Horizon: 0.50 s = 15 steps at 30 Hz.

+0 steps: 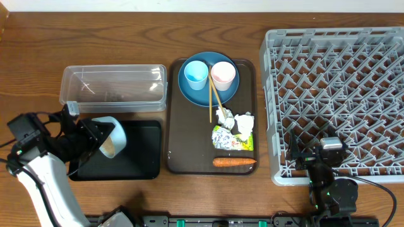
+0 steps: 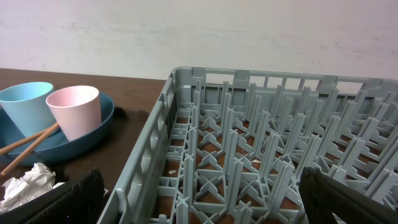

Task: Sort waste into correct bins and load items into the dishwasher rack
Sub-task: 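Tilt the bowl with the left gripper to pour rice onto the black tray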

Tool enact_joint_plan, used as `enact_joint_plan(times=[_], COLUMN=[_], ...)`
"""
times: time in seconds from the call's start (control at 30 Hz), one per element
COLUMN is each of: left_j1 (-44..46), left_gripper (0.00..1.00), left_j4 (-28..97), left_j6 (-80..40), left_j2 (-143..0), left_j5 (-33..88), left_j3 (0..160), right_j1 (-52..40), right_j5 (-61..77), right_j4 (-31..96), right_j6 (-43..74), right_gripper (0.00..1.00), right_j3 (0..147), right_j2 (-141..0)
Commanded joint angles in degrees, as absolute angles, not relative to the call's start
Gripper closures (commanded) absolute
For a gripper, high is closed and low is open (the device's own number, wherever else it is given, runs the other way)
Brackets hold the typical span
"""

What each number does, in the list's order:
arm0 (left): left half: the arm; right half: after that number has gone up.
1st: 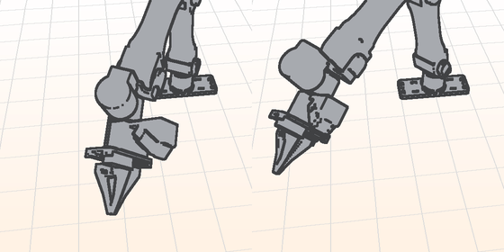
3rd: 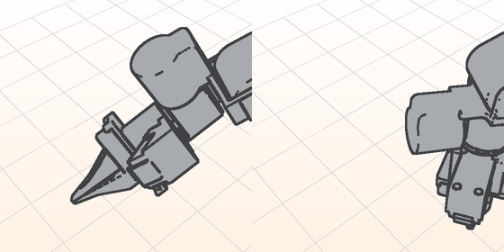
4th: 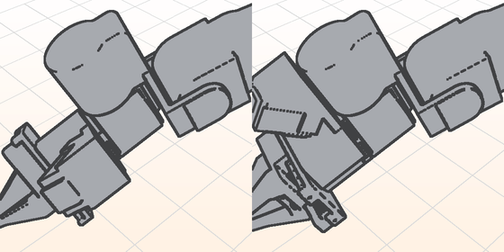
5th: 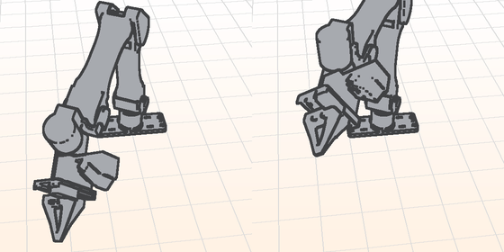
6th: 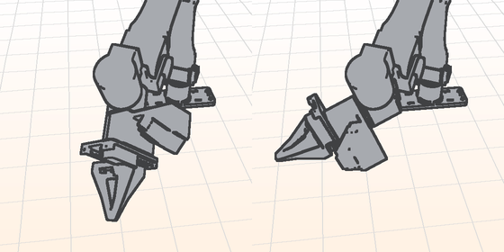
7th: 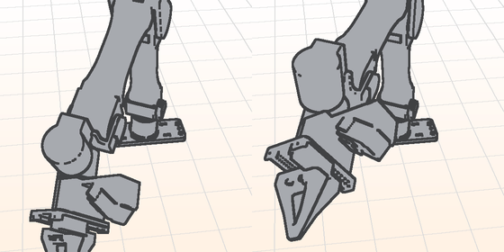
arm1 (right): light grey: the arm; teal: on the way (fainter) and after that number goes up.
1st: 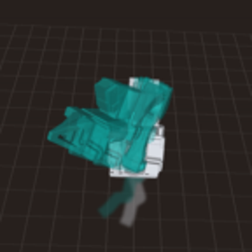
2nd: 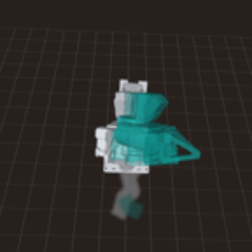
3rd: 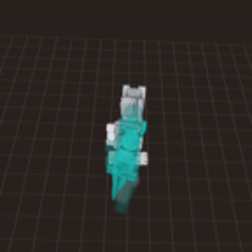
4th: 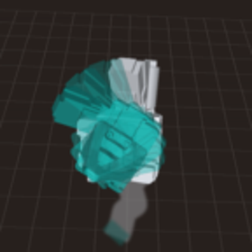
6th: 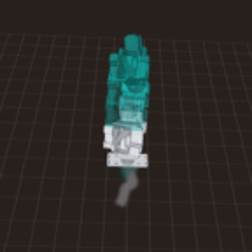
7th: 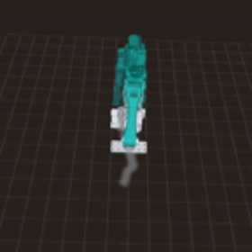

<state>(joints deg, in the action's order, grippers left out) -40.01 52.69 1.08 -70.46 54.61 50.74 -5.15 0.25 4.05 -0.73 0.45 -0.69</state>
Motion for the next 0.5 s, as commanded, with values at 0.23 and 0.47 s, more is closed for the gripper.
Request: enact_joint_plan(times=[0.23,0.47], left_j1=[-49.69,-51.27], left_gripper=[0.94,0.94], left_j4=[53.10,53.10], left_j6=[17.58,17.76], left_j2=[-77.62,-78.63], left_j5=[78.56,81.62], left_j3=[45.84,44.05], right_j1=[-4.67,-4.67], right_j5=[0.43,0.45], right_j4=[4.25,4.25], right_j6=[-1.80,-1.80], right_gripper=[0.01,0.01], right_j3=[0.30,0.30], right_j2=[-0.34,-0.34])
